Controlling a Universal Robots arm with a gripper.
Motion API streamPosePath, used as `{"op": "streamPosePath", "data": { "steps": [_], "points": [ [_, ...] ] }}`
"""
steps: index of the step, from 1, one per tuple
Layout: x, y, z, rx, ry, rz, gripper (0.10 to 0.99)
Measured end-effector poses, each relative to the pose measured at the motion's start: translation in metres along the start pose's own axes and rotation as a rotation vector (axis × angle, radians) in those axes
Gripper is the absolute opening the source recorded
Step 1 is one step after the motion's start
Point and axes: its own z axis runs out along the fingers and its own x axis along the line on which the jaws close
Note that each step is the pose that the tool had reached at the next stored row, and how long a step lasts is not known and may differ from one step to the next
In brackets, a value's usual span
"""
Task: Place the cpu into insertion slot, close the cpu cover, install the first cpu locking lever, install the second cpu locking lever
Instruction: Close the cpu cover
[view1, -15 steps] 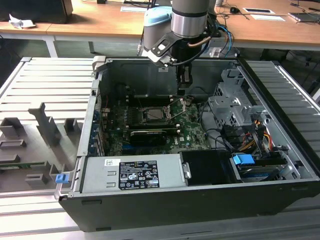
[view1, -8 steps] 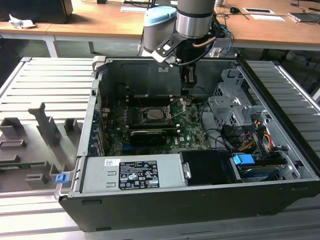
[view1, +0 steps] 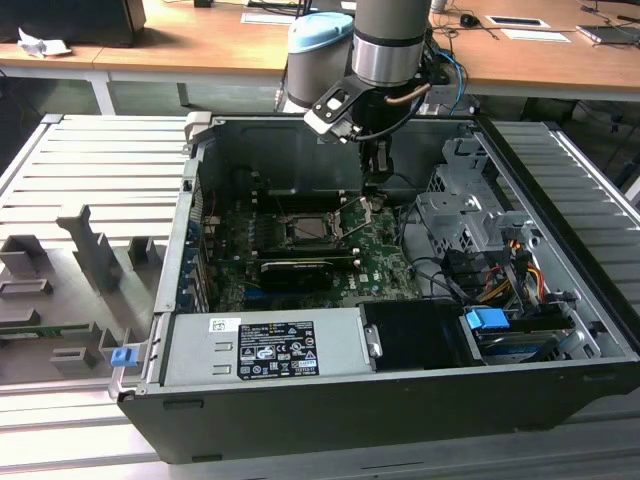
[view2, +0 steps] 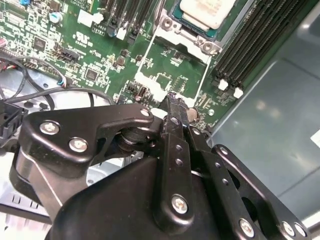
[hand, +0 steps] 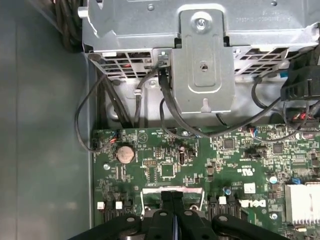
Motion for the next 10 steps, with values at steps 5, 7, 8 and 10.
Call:
{"op": "streamPosePath", "data": {
  "steps": [5, 7, 8, 10],
  "points": [
    [0.0003, 0.0104, 0.0106, 0.009, -0.0002, -0.002, 0.106],
    [0.0006, 0.0167, 0.0153, 0.013, -0.0004, -0.002, 0.106],
    [0.0007, 0.0175, 0.0161, 0.014, -0.0004, -0.002, 0.106],
    [0.0011, 0.0201, 0.0172, 0.015, -0.0006, -0.002, 0.106]
  ]
}}
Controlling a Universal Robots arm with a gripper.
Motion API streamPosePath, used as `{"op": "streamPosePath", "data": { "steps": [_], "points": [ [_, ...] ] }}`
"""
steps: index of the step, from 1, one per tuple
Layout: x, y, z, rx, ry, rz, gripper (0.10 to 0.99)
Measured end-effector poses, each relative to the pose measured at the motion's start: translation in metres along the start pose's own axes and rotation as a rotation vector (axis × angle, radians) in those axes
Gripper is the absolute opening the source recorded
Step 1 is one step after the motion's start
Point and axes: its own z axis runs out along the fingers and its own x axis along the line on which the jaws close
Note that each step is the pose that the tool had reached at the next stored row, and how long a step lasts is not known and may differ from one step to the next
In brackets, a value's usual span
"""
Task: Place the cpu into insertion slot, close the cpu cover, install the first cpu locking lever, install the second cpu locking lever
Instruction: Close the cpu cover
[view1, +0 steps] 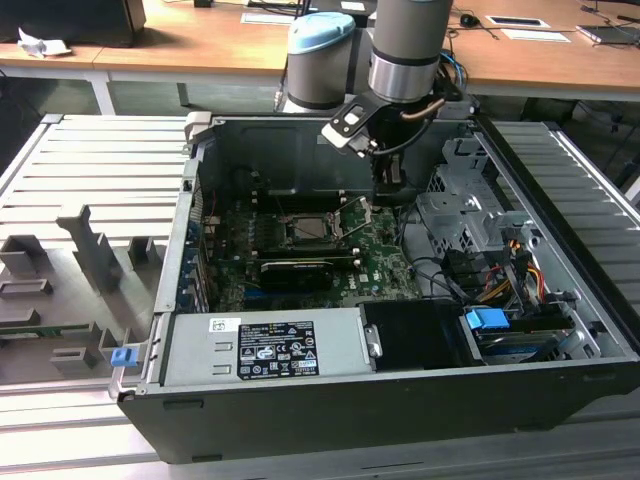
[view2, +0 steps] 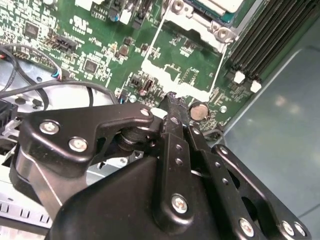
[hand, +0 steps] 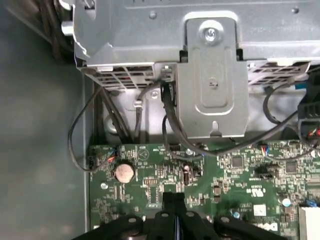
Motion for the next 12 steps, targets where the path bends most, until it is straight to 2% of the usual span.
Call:
{"op": "streamPosePath", "data": {
  "steps": [9, 12],
  "points": [
    [0.0003, 0.0042, 0.0087, 0.002, 0.0, -0.001, 0.106],
    [0.0, -0.0045, 0.0084, 0.003, -0.0002, -0.001, 0.106]
  ]
}}
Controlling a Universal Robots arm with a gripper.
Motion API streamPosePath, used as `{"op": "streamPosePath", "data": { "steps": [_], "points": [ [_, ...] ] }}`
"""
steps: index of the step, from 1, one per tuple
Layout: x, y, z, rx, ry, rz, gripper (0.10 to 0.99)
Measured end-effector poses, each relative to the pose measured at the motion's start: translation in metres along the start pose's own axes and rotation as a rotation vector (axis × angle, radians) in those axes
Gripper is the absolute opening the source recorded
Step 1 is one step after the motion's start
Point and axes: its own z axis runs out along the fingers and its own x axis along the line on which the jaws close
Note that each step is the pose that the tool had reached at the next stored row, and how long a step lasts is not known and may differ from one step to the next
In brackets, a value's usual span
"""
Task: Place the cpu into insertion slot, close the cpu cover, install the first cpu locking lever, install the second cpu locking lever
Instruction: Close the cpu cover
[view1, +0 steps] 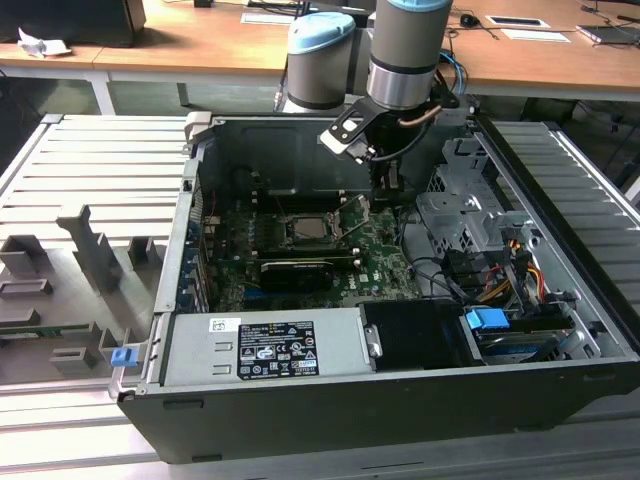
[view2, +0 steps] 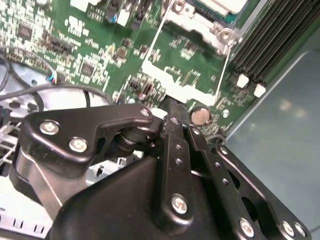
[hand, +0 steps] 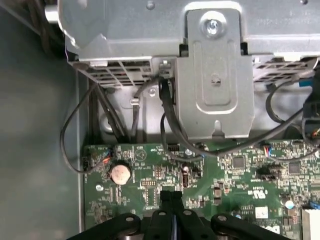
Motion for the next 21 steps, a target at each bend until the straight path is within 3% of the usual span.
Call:
{"op": "streamPosePath", "data": {
  "steps": [8, 21],
  "points": [
    [-0.0002, -0.0078, -0.0003, 0.0, 0.0002, 0.0, 0.106],
    [-0.0003, -0.0113, -0.0004, 0.0, 0.0001, 0.0, 0.106]
  ]
}}
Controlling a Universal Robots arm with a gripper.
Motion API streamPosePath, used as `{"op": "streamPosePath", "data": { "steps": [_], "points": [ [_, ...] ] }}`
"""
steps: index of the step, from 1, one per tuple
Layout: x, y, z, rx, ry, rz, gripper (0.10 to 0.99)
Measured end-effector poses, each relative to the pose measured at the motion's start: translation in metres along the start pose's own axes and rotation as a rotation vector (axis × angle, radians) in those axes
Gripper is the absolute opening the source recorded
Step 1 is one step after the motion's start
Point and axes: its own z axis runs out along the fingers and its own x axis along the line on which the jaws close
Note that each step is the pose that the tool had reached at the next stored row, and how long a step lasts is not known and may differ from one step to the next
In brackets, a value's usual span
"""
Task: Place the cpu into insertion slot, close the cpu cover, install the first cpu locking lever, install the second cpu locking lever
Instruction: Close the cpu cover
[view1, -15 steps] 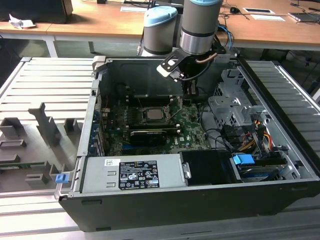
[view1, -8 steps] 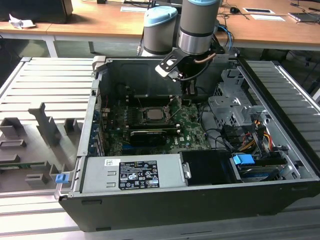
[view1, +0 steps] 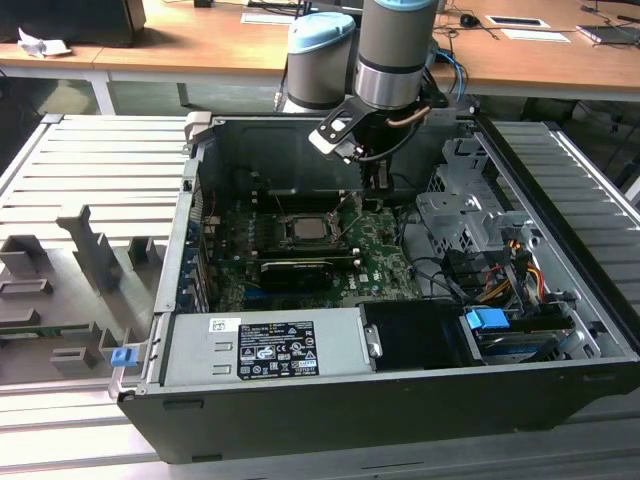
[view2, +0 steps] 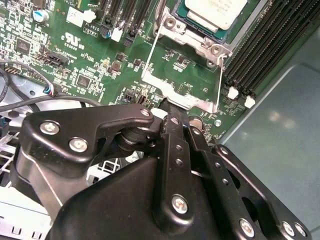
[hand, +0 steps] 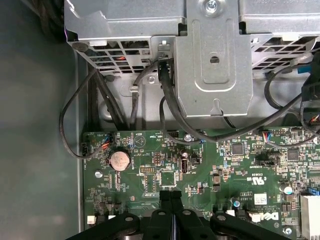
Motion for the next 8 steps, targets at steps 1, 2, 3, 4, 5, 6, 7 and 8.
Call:
{"op": "streamPosePath", "data": {
  "steps": [1, 2, 3, 4, 5, 6, 7, 8],
  "points": [
    [0.0, -0.0002, 0.0, 0.0, 0.0001, 0.0, 0.106],
    [0.0, -0.0004, 0.0, 0.0, 0.0001, 0.0, 0.106],
    [0.0, -0.0006, 0.0, 0.0, 0.0, 0.0, 0.106],
    [0.0, -0.0008, 0.0, 0.0, 0.0, 0.0, 0.106],
    [0.0, -0.001, 0.0, 0.0, 0.0, 0.0, 0.106],
    [0.0, -0.0012, 0.0, 0.0, 0.0, 0.0, 0.106],
    [0.0, -0.0015, -0.0001, 0.0, 0.0, 0.0, 0.106],
    [-0.0001, -0.0017, -0.0001, 0.0, 0.0, 0.0, 0.106]
  ]
}}
